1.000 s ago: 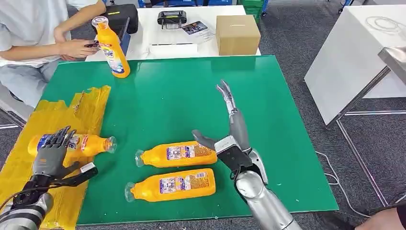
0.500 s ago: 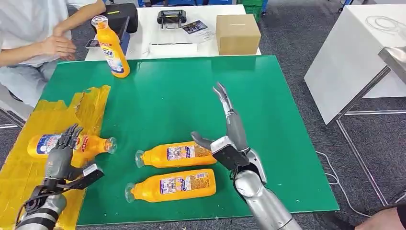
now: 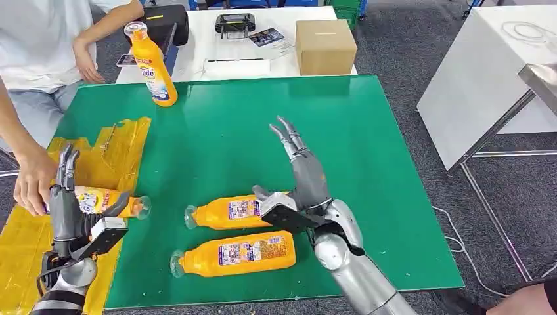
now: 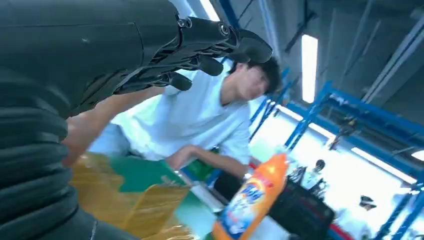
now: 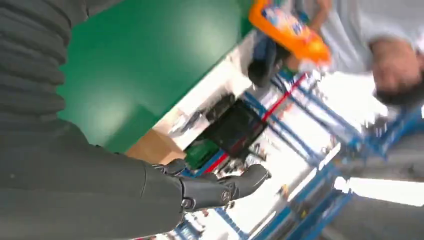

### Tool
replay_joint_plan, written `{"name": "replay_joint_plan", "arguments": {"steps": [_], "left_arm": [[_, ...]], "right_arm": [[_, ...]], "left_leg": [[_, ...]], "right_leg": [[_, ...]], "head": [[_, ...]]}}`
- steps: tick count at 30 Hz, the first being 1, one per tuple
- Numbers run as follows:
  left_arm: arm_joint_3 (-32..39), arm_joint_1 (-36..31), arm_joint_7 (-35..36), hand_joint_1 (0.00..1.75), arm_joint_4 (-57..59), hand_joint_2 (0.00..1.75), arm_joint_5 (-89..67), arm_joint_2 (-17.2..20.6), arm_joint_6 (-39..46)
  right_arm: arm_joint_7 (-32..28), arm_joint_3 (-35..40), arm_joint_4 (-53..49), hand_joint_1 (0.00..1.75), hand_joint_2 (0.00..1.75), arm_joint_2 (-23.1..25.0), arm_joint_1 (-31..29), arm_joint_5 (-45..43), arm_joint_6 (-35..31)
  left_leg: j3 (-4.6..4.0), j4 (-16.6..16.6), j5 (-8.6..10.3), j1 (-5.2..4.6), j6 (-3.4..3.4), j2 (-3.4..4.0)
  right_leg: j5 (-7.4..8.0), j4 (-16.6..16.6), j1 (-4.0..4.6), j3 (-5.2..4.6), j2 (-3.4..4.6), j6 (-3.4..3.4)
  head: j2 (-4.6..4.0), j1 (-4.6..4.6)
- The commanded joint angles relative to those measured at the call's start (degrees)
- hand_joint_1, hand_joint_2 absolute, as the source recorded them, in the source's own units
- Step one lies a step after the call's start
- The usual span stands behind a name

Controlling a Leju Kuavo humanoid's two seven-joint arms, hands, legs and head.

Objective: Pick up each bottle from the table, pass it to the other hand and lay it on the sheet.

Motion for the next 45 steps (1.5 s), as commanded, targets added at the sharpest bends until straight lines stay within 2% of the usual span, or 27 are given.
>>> {"name": "replay_joint_plan", "arguments": {"steps": [1,3,8,9,12,13,14,17,28,30,31,32,36,38,45], "left_arm": [[-8.14,-4.31,0.22,0.0,-1.68,1.75,5.49,-2.87,-2.03],[-7.36,-5.37,0.22,0.0,-0.6,1.75,3.58,-4.43,-3.05],[-7.36,-5.37,0.22,0.0,-0.6,1.75,3.58,-4.43,-3.05],[-7.84,-5.37,0.22,0.0,-1.78,1.75,5.29,-4.32,-4.6],[-7.4,-6.41,0.22,0.0,-1.61,1.75,4.64,-5.88,-6.14],[-7.27,-6.48,0.22,0.0,-1.66,1.75,4.29,-6.17,-6.38],[-7.33,-6.6,0.22,0.0,-1.8,1.75,3.96,-6.52,-6.55],[-7.08,-7.11,0.22,0.0,-0.5,1.75,3.13,-6.99,-6.04],[-6.82,-7.94,0.22,0.0,1.4,1.75,3.84,-6.9,-5.98],[-7.37,-8.02,0.22,0.0,2.08,1.75,5.38,-6.3,-5.45],[-7.49,-7.93,0.22,0.0,2.07,1.75,5.43,-6.3,-5.36],[-7.51,-7.86,0.22,0.0,2.12,1.75,5.41,-6.34,-5.31],[-7.51,-7.86,0.22,0.0,2.12,1.75,5.41,-6.34,-5.31],[-7.18,-7.64,0.22,0.0,2.65,1.75,4.54,-6.86,-4.94],[-7.44,-8.39,0.22,0.0,3.13,1.75,5.14,-7.2,-5.47]], "right_arm": [[5.29,11.35,23.28,0.0,1.75,3.61,-12.95,9.32,2.88],[5.19,12.72,26.64,0.0,1.75,5.33,-14.19,9.74,4.46],[5.19,12.72,26.64,0.0,1.75,5.33,-14.19,9.74,4.46],[5.33,14.1,27.31,0.0,1.75,5.28,-14.71,10.89,6.06],[5.71,16.43,31.62,0.0,1.75,7.52,-15.62,11.93,7.38],[5.69,16.84,32.45,0.0,1.75,7.8,-15.76,11.96,7.54],[5.51,17.94,34.02,0.0,1.75,8.19,-16.08,12.15,8.05],[5.38,19.08,36.04,0.0,1.75,8.53,-16.52,12.39,7.82],[5.41,19.23,37.64,0.0,1.75,8.4,-17.56,12.1,8.32],[7.11,20.38,40.57,0.0,1.75,8.12,-18.77,13.08,9.06],[8.28,20.41,41.03,0.0,1.75,8.0,-18.99,13.69,8.24],[8.87,20.23,41.34,0.0,1.75,7.93,-19.08,13.88,7.7],[8.87,20.23,41.34,0.0,1.75,7.93,-19.08,13.88,7.7],[12.05,19.5,42.43,0.0,1.75,7.8,-19.5,15.32,5.46],[12.77,16.66,46.35,0.0,1.75,7.82,-20.92,14.94,6.55]], "left_leg": [[0.13,0.02,-0.03,0.02,0.04,0.03],[0.12,-0.01,0.01,0.0,0.04,0.04],[0.15,0.0,-0.03,0.0,0.06,-0.03],[0.11,-0.01,-0.01,-0.01,0.05,-0.02],[0.06,0.0,0.0,-0.01,0.05,-0.05],[0.32,0.08,-0.15,0.06,0.08,-0.07],[0.11,0.02,-0.02,0.03,0.05,-0.02],[0.09,0.0,0.0,0.0,0.04,-0.05],[0.13,0.02,-0.03,0.01,0.07,-0.06],[0.08,-0.02,0.01,-0.02,0.04,-0.04],[0.33,0.04,-0.12,0.04,0.07,-0.05],[0.12,-0.02,0.0,-0.01,0.05,-0.07],[0.06,-0.01,0.02,-0.01,0.05,-0.06],[0.23,0.03,-0.07,0.03,0.08,-0.09],[0.04,0.0,0.03,-0.03,0.05,-0.09]], "right_leg": [[-0.01,-0.02,0.04,0.16,-0.02,-0.03],[0.0,-0.01,0.01,0.13,-0.01,-0.03],[-0.06,-0.02,0.02,0.19,-0.08,-0.02],[-0.03,-0.02,0.01,0.13,-0.06,-0.01],[-0.03,-0.01,0.01,0.09,-0.08,0.0],[-0.16,-0.02,0.09,0.43,-0.16,-0.05],[-0.03,-0.03,0.05,0.15,-0.07,-0.02],[-0.02,-0.03,0.02,0.12,-0.09,-0.02],[-0.06,-0.02,0.03,0.19,-0.12,-0.02],[-0.02,-0.02,0.0,0.11,-0.08,-0.01],[-0.13,-0.05,0.08,0.41,-0.14,-0.06],[-0.03,-0.04,0.01,0.15,-0.12,-0.02],[-0.02,-0.03,0.01,0.08,-0.11,-0.01],[-0.09,-0.05,0.06,0.3,-0.17,-0.04],[-0.02,-0.02,-0.01,0.06,-0.13,0.0]], "head": [[0.0,0.02],[0.0,-0.02],[0.0,-0.02],[0.0,-0.04],[0.0,-0.02],[0.0,-0.02],[0.0,0.0],[0.0,0.0],[0.0,0.0],[0.0,-0.02],[0.0,-0.02],[0.0,0.0],[0.0,-0.02],[0.0,-0.02],[0.0,-0.02]]}}
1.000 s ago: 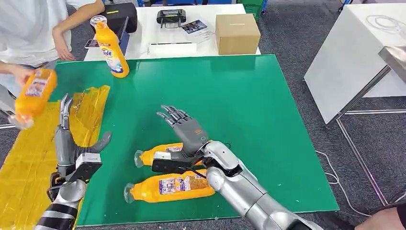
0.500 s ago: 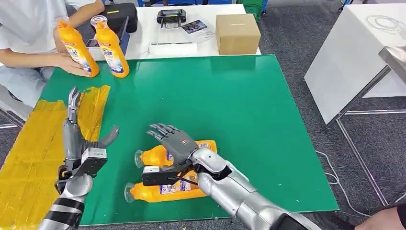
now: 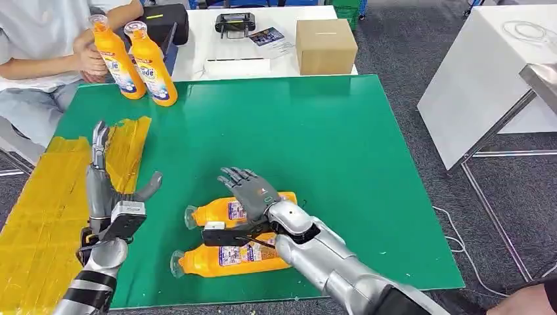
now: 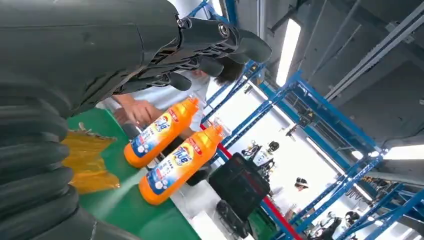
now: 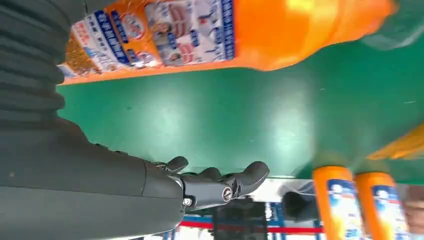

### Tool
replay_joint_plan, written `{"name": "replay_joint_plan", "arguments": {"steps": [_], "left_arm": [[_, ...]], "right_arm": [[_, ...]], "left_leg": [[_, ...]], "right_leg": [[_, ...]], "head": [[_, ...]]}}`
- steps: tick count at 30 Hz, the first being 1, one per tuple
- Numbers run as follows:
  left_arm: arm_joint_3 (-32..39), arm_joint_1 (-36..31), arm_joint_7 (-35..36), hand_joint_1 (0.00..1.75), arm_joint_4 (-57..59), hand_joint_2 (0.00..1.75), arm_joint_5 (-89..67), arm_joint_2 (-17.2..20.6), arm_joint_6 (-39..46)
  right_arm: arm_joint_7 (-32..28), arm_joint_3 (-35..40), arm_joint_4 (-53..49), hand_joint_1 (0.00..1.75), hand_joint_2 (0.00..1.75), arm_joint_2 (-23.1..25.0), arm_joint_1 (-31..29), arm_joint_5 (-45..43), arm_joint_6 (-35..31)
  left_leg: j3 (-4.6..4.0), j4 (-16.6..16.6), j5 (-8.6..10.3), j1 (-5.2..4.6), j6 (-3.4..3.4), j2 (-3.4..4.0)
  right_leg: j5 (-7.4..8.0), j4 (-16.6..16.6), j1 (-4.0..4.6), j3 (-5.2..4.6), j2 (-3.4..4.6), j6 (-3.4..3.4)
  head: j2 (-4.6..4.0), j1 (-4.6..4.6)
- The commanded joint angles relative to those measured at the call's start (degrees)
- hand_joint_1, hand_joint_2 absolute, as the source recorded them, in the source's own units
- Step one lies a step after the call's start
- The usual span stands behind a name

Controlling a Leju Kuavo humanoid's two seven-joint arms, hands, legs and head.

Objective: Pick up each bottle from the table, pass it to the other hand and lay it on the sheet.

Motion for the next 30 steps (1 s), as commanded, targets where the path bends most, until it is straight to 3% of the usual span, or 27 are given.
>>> {"name": "replay_joint_plan", "arguments": {"steps": [1,23,30], "left_arm": [[-0.72,-3.03,0.19,0.0,4.42,1.75,0.46,-1.25,-0.43],[-2.23,-4.67,0.19,0.0,5.83,1.75,1.92,-1.34,-0.66],[-2.8,-4.83,0.19,0.0,6.57,1.75,2.42,-1.32,-0.49]], "right_arm": [[0.73,-0.97,9.22,0.0,1.75,-0.74,-4.67,-0.2,0.94],[-0.04,-1.61,15.24,0.0,1.75,0.45,-6.08,-0.53,5.03],[2.09,-0.79,17.19,0.02,1.75,0.17,-6.8,1.08,5.83]], "left_leg": [[0.19,0.02,-0.06,0.02,0.05,-0.14],[0.17,0.03,-0.07,0.01,0.04,-0.1],[0.07,0.0,-0.01,-0.02,0.03,-0.09]], "right_leg": [[-0.1,-0.03,0.04,0.28,-0.2,-0.04],[-0.09,-0.02,0.03,0.24,-0.15,-0.05],[-0.04,-0.01,0.0,0.11,-0.12,-0.02]], "head": [[0.0,0.0],[0.0,0.0],[0.0,0.0]]}}
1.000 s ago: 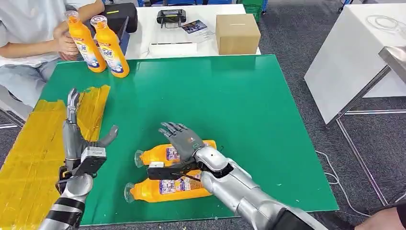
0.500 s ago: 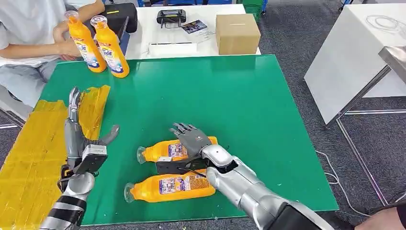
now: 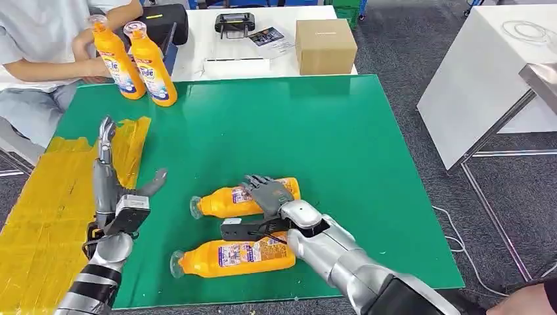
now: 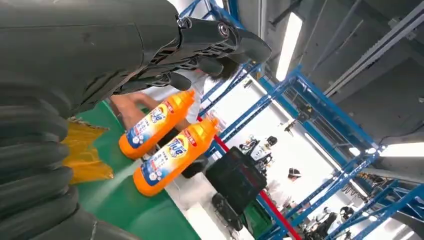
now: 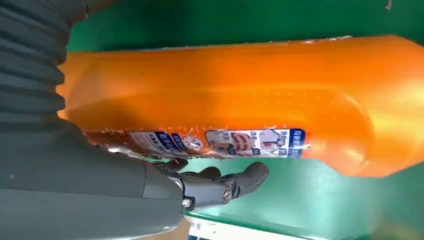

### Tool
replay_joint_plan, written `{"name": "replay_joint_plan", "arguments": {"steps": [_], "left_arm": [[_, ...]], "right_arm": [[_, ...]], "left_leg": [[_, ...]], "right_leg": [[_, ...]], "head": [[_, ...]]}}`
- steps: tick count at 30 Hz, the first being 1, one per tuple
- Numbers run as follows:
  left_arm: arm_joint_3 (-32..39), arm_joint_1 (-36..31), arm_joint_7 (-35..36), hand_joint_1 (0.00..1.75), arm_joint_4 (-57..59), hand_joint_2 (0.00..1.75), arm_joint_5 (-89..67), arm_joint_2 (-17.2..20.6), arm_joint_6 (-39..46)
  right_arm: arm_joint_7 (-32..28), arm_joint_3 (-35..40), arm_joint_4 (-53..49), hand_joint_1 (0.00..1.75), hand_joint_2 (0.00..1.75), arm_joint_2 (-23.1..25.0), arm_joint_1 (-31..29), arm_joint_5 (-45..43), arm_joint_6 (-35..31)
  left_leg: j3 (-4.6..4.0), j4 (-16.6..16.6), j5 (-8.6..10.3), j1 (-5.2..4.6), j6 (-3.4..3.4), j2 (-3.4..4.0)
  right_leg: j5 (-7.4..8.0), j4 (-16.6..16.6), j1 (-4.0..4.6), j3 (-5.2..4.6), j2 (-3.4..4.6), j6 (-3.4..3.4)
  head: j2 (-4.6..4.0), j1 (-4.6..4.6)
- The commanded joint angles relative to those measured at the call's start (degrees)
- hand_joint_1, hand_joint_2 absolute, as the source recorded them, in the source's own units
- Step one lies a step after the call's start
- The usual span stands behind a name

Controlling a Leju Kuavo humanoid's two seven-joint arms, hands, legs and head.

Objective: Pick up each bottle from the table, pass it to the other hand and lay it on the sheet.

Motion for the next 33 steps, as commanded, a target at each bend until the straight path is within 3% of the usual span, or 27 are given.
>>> {"name": "replay_joint_plan", "arguments": {"steps": [1,2,4,9,12,15,16,20,25,32,33], "left_arm": [[-1.49,-2.72,0.19,0.0,4.51,1.75,0.78,-0.6,-0.12],[-1.55,-2.77,0.19,0.0,4.66,1.75,0.77,-0.63,-0.08],[-1.62,-2.78,0.19,0.0,4.8,1.75,0.75,-0.73,-0.04],[-1.6,-2.61,0.19,0.0,5.13,1.75,0.58,-1.07,-0.19],[-1.56,-2.59,0.19,0.0,5.17,1.75,0.56,-1.06,-0.22],[-1.49,-2.47,0.19,0.0,5.16,1.75,0.5,-1.0,-0.32],[-1.42,-2.37,0.19,0.0,5.08,1.75,0.61,-1.01,-0.39],[-1.22,-1.87,0.19,0.0,4.88,1.75,0.71,-0.99,-0.69],[-0.62,-0.38,0.19,0.0,3.27,1.75,1.04,-1.32,-4.05],[-0.46,-0.21,0.19,0.0,3.09,1.75,0.86,-1.47,-4.14],[0.39,-0.25,0.19,0.0,3.45,1.75,1.23,-2.06,-6.95]], "right_arm": [[1.94,0.42,6.42,0.21,1.75,-0.06,-3.67,1.48,1.46],[2.47,0.6,6.64,0.45,1.75,-0.06,-3.7,1.86,1.42],[3.39,0.89,7.04,1.24,1.75,-0.1,-3.82,2.58,1.56],[5.64,1.61,7.83,1.45,1.75,-0.29,-3.97,4.21,1.47],[5.93,1.71,7.89,1.45,1.75,-0.3,-3.96,4.55,1.36],[6.11,1.97,7.99,1.73,1.75,-0.33,-3.93,5.04,1.54],[6.29,1.96,7.9,1.75,1.75,-0.48,-3.91,5.25,1.22],[6.2,1.06,7.14,1.75,1.75,-0.76,-3.73,4.96,-0.59],[2.65,-5.95,1.51,1.75,1.75,-1.05,-1.93,0.37,-10.36],[2.65,-6.11,1.16,1.75,1.75,-1.24,-1.8,0.34,-10.16],[1.18,-8.74,-1.71,1.75,1.75,-1.49,-0.26,-1.07,-14.8]], "left_leg": [[0.14,0.02,-0.05,0.01,0.04,-0.11],[0.08,0.0,-0.02,-0.01,0.03,-0.09],[0.09,0.0,-0.03,0.0,0.03,-0.11],[0.1,-0.02,-0.01,-0.01,0.03,-0.11],[0.12,-0.01,-0.02,-0.01,0.03,-0.12],[0.16,-0.01,-0.03,0.01,0.04,-0.14],[0.24,0.01,-0.08,0.03,0.05,-0.14],[0.15,-0.01,-0.03,0.02,0.03,-0.12],[0.18,-0.01,-0.06,0.01,0.04,-0.08],[0.22,0.01,-0.1,0.02,0.04,-0.11],[0.15,0.0,-0.06,0.0,0.03,-0.09]], "right_leg": [[-0.08,-0.02,0.02,0.21,-0.16,-0.04],[-0.05,-0.01,0.01,0.13,-0.13,-0.02],[-0.06,-0.02,0.02,0.16,-0.16,-0.03],[-0.05,-0.03,0.0,0.15,-0.15,-0.03],[-0.07,-0.03,0.01,0.18,-0.17,-0.03],[-0.07,-0.05,0.03,0.24,-0.19,-0.04],[-0.11,-0.05,0.05,0.33,-0.21,-0.06],[-0.07,-0.06,0.03,0.23,-0.17,-0.03],[-0.08,-0.05,0.03,0.26,-0.13,-0.04],[-0.12,-0.05,0.04,0.3,-0.17,-0.05],[-0.09,-0.03,0.02,0.21,-0.14,-0.04]], "head": [[0.0,0.0],[0.0,0.0],[0.0,0.02],[0.0,0.0],[0.0,0.0],[0.0,-0.02],[0.0,0.0],[0.0,0.0],[0.0,0.02],[0.0,0.0],[0.0,0.0]]}}
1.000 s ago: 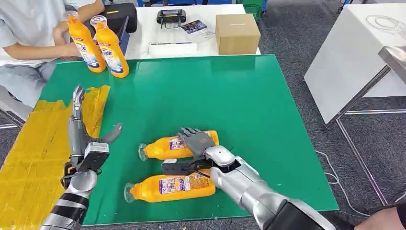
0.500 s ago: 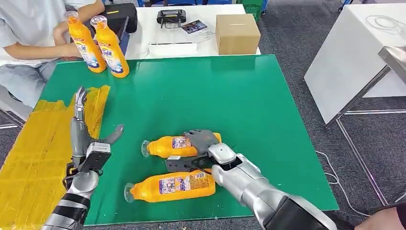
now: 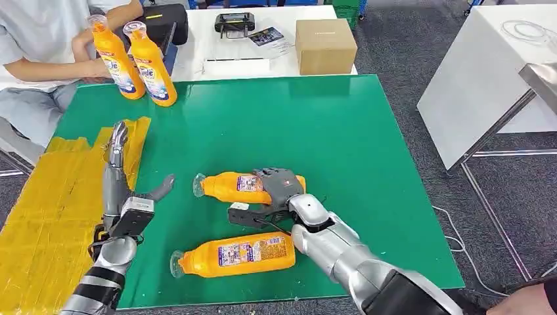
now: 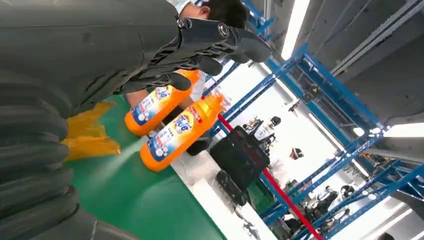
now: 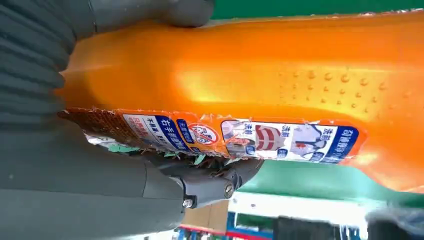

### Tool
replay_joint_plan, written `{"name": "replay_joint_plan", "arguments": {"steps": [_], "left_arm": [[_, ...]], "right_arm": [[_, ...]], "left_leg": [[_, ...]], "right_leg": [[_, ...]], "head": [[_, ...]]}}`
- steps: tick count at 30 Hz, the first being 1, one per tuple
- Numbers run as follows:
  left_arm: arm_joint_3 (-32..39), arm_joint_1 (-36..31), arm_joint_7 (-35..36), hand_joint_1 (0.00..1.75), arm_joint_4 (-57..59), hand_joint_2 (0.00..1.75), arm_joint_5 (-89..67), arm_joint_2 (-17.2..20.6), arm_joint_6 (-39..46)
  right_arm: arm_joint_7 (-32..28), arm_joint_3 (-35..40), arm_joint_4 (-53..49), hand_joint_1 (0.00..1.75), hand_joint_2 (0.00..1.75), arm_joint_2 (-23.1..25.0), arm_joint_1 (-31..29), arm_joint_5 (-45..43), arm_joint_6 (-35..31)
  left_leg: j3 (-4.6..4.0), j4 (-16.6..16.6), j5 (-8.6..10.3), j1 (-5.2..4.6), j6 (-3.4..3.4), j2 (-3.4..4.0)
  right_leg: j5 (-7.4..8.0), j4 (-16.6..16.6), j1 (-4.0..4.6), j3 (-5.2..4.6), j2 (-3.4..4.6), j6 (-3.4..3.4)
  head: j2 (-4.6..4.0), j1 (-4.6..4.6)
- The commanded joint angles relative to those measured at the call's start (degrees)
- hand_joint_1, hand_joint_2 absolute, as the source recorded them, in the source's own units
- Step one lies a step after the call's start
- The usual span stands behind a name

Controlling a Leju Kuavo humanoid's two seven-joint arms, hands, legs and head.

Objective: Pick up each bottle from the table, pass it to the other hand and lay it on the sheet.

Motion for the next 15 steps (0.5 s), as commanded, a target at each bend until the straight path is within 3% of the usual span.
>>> {"name": "replay_joint_plan", "arguments": {"steps": [1,8,15], "left_arm": [[2.08,-0.76,1.08,0.0,1.58,1.75,-0.86,-2.78,-7.03],[-2.12,-0.37,11.51,0.0,-3.85,1.75,0.14,-7.31,-19.73],[-1.87,-0.47,12.15,0.0,-3.7,1.75,2.46,-7.02,-22.0]], "right_arm": [[-3.07,-8.28,-7.71,1.75,1.75,-1.9,2.46,-2.11,-8.18],[-7.04,-20.22,-30.59,1.75,1.75,-3.53,15.31,-1.41,-13.08],[-8.42,-21.28,-30.27,1.75,1.75,-2.79,15.73,-1.8,-13.87]], "left_leg": [[0.1,-0.02,-0.04,-0.01,0.03,-0.07],[-0.02,0.01,-0.02,0.04,0.05,-0.29],[0.22,0.06,-0.18,-0.01,0.05,-0.21]], "right_leg": [[-0.06,-0.03,0.01,0.14,-0.1,-0.03],[-0.07,-0.09,0.05,0.13,-0.32,0.0],[-0.17,-0.03,0.01,0.37,-0.19,-0.08]], "head": [[0.0,-0.02],[0.0,0.0],[0.0,0.0]]}}
